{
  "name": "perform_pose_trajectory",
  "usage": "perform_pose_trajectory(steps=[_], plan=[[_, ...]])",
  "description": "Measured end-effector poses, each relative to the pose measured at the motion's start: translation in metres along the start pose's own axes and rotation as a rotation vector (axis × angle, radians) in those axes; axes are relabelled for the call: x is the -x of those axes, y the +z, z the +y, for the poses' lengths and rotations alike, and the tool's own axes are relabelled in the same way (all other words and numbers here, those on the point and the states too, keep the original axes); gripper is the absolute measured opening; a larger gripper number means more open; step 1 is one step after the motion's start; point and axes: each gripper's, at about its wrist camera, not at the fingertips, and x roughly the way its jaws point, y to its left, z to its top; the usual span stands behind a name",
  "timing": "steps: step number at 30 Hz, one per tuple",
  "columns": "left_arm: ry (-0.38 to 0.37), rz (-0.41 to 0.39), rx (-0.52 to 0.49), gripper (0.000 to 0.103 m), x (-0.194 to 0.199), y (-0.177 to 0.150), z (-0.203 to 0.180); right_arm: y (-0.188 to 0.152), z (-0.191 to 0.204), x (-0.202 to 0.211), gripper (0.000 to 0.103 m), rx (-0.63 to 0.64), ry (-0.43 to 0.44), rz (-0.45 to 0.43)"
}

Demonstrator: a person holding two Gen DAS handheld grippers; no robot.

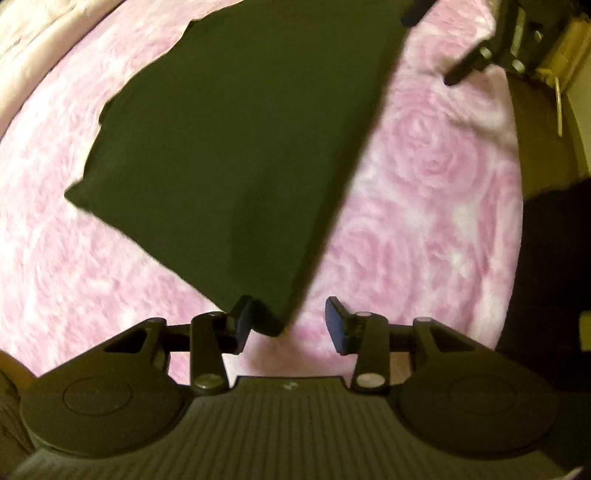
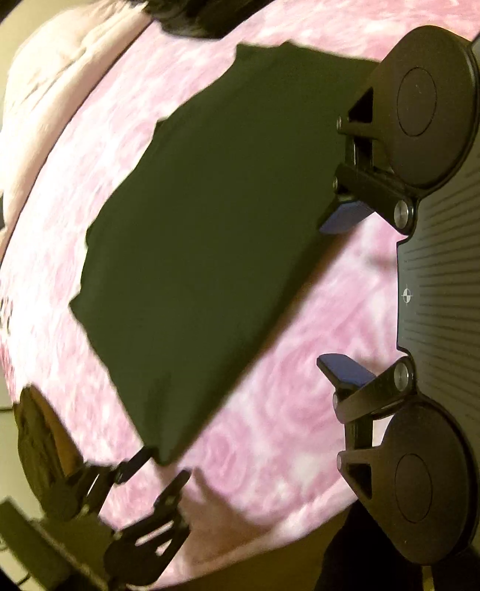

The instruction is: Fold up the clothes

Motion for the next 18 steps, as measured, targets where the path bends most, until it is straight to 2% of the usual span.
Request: perform_pose_trajectory(steps=[4, 8, 11, 13, 15, 18], plan=[[0.030, 0.013, 0.018, 0.038, 0.018, -0.001, 0.009, 0.006, 0.017, -0.005, 0.075, 0.019, 0.041, -0.014], [0.082, 0.014, -0.034, 0.040, 0.036, 0.003, 0.031, 0.026, 0.051, -0.015, 0.075, 0.138, 0.086, -0.063], [0.102, 0.009, -0.083, 0.044, 0.042, -0.001, 0.055, 0.049, 0.077, -0.023, 0.074, 0.181, 0.118, -0.103], [0.118, -0.007, -0.144, 0.048, 0.043, -0.004, 0.070, 0.064, 0.096, -0.034, 0.074, 0.233, 0.100, -0.129], [0.121, -0.040, -0.209, 0.052, 0.041, -0.007, 0.086, 0.078, 0.117, -0.048, 0.060, 0.296, 0.061, -0.146], [0.102, -0.104, -0.307, 0.060, 0.031, -0.014, 0.110, 0.095, 0.145, -0.069, 0.059, 0.399, -0.025, -0.151]])
